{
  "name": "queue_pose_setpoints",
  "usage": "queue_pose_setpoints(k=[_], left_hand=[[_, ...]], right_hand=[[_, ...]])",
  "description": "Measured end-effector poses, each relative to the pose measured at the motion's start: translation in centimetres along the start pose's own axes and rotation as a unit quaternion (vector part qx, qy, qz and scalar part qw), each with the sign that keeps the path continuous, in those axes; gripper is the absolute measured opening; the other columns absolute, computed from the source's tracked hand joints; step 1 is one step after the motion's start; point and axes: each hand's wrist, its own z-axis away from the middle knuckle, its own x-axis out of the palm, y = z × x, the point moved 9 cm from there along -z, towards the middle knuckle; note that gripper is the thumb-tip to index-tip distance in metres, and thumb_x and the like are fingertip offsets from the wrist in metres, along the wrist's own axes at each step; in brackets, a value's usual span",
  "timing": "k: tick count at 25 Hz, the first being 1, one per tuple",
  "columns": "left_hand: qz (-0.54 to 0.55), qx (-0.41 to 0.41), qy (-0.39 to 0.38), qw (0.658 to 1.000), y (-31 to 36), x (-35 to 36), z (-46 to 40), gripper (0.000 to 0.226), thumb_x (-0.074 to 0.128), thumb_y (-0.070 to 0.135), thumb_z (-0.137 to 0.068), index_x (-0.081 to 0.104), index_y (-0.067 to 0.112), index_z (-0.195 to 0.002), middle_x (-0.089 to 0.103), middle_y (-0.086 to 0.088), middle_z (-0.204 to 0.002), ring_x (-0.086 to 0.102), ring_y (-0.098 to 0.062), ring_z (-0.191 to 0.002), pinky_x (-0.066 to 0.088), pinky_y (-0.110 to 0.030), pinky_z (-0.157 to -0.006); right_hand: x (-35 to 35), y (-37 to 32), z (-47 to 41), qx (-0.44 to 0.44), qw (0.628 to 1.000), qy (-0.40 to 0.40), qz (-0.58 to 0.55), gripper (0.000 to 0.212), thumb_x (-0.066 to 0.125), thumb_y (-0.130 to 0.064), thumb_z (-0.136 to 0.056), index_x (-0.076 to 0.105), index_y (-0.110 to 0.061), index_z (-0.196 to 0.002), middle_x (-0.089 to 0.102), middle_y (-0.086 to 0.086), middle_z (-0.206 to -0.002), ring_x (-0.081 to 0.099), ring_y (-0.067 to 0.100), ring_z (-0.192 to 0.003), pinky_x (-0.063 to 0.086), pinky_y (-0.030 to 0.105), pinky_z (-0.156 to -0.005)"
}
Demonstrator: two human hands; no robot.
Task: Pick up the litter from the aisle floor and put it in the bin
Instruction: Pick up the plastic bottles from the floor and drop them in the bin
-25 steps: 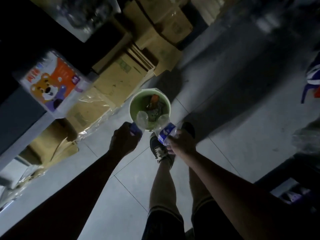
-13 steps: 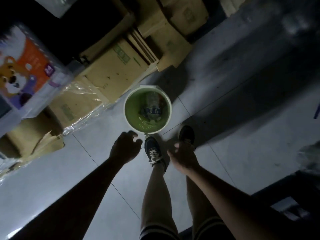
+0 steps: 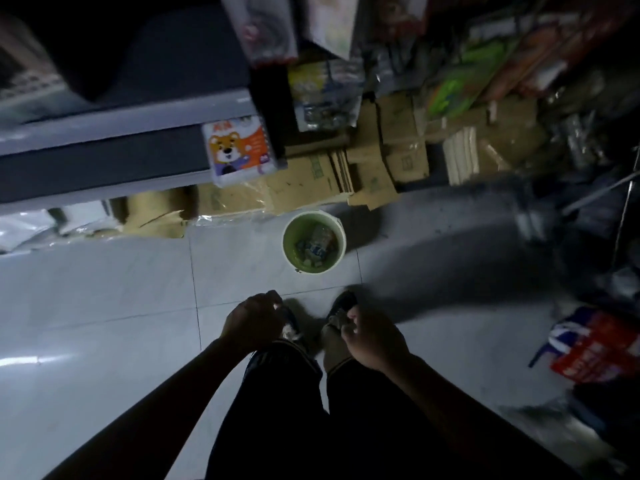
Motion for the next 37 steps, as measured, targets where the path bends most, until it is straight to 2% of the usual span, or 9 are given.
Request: queue_pose_setpoints(k=[2, 7, 11, 13, 16, 22, 25, 30, 37], left_hand=[[0.03, -0.02, 0.009, 0.999, -1.0, -0.2, 3.3, 0.037, 0.049, 0.053, -0.081, 0.061, 0.031, -0.108, 0.072, 0.008, -0.097, 0.069, -0.019, -0.096, 0.055, -0.032, -0.082], [0.116, -0.097, 0.037, 0.988, -5.6, 2.0, 11.8, 0.031, 0.053, 0.045, -0.087, 0.061, 0.031, -0.113, 0.072, 0.007, -0.103, 0.068, -0.02, -0.098, 0.054, -0.033, -0.082], [0.187, -0.18, 0.062, 0.964, -10.4, 6.6, 19.7, 0.033, 0.054, 0.044, -0.089, 0.062, 0.03, -0.118, 0.073, 0.007, -0.102, 0.068, -0.02, -0.099, 0.053, -0.033, -0.082], [0.221, -0.218, 0.066, 0.948, -12.3, 9.4, 23.6, 0.037, 0.053, 0.047, -0.089, 0.061, 0.029, -0.121, 0.073, 0.005, -0.109, 0.067, -0.023, -0.104, 0.053, -0.035, -0.085], [0.29, -0.272, 0.088, 0.914, -14.3, 13.3, 29.4, 0.042, 0.05, 0.05, -0.09, 0.061, 0.027, -0.124, 0.071, 0.001, -0.117, 0.066, -0.025, -0.107, 0.053, -0.036, -0.086], [0.38, -0.372, 0.137, 0.836, -15.4, 19.0, 37.5, 0.041, 0.049, 0.048, -0.089, 0.061, 0.026, -0.122, 0.069, 0.0, -0.12, 0.064, -0.023, -0.107, 0.052, -0.035, -0.086], [0.402, -0.417, 0.167, 0.798, -15.2, 20.0, 39.9, 0.041, 0.049, 0.047, -0.09, 0.061, 0.026, -0.123, 0.07, 0.001, -0.118, 0.064, -0.022, -0.105, 0.05, -0.034, -0.081], [0.433, -0.464, 0.191, 0.749, -14.0, 19.1, 40.7, 0.039, 0.049, 0.047, -0.092, 0.061, 0.025, -0.122, 0.071, 0.001, -0.115, 0.064, -0.02, -0.1, 0.05, -0.034, -0.078], [0.496, -0.516, 0.196, 0.67, -12.1, 19.3, 41.0, 0.034, 0.051, 0.048, -0.089, 0.064, 0.029, -0.115, 0.074, 0.003, -0.106, 0.067, -0.018, -0.091, 0.055, -0.035, -0.08]], right_hand=[[-2.0, -1.8, 2.0, -0.033, 0.998, 0.019, 0.044, 0.039, 0.051, -0.043, -0.088, 0.06, -0.016, -0.115, 0.062, 0.008, -0.119, 0.061, 0.028, -0.111, 0.047, 0.037, -0.089], [-2.5, -6.1, 5.0, -0.104, 0.976, 0.019, 0.192, 0.029, 0.053, -0.043, -0.094, 0.061, -0.022, -0.112, 0.062, 0.007, -0.121, 0.058, 0.029, -0.118, 0.048, 0.038, -0.097], [0.8, -10.0, 7.1, -0.171, 0.936, -0.031, 0.307, 0.029, 0.05, -0.044, -0.095, 0.059, -0.022, -0.112, 0.059, 0.005, -0.123, 0.055, 0.028, -0.121, 0.047, 0.04, -0.098], [2.6, -11.5, 8.3, -0.199, 0.91, -0.052, 0.36, 0.03, 0.049, -0.045, -0.095, 0.059, -0.024, -0.114, 0.057, 0.005, -0.126, 0.053, 0.028, -0.123, 0.047, 0.041, -0.099], [5.6, -13.8, 10.5, -0.242, 0.866, -0.077, 0.43, 0.032, 0.051, -0.046, -0.096, 0.059, -0.024, -0.118, 0.055, 0.005, -0.13, 0.053, 0.028, -0.125, 0.047, 0.04, -0.099], [9.8, -17.6, 13.4, -0.327, 0.794, -0.09, 0.505, 0.038, 0.052, -0.044, -0.099, 0.061, -0.019, -0.126, 0.056, 0.008, -0.132, 0.055, 0.028, -0.122, 0.047, 0.041, -0.1], [11.4, -18.8, 13.8, -0.357, 0.761, -0.113, 0.53, 0.039, 0.053, -0.043, -0.099, 0.061, -0.018, -0.128, 0.056, 0.009, -0.133, 0.055, 0.029, -0.123, 0.046, 0.039, -0.101], [11.7, -20.9, 12.2, -0.384, 0.733, -0.155, 0.54, 0.043, 0.053, -0.045, -0.098, 0.061, -0.019, -0.131, 0.058, 0.006, -0.133, 0.058, 0.025, -0.121, 0.049, 0.041, -0.1], [13.8, -26.7, 11.7, -0.46, 0.696, -0.177, 0.522, 0.036, 0.055, -0.038, -0.098, 0.063, -0.018, -0.126, 0.063, 0.005, -0.125, 0.06, 0.024, -0.115, 0.051, 0.04, -0.095]])
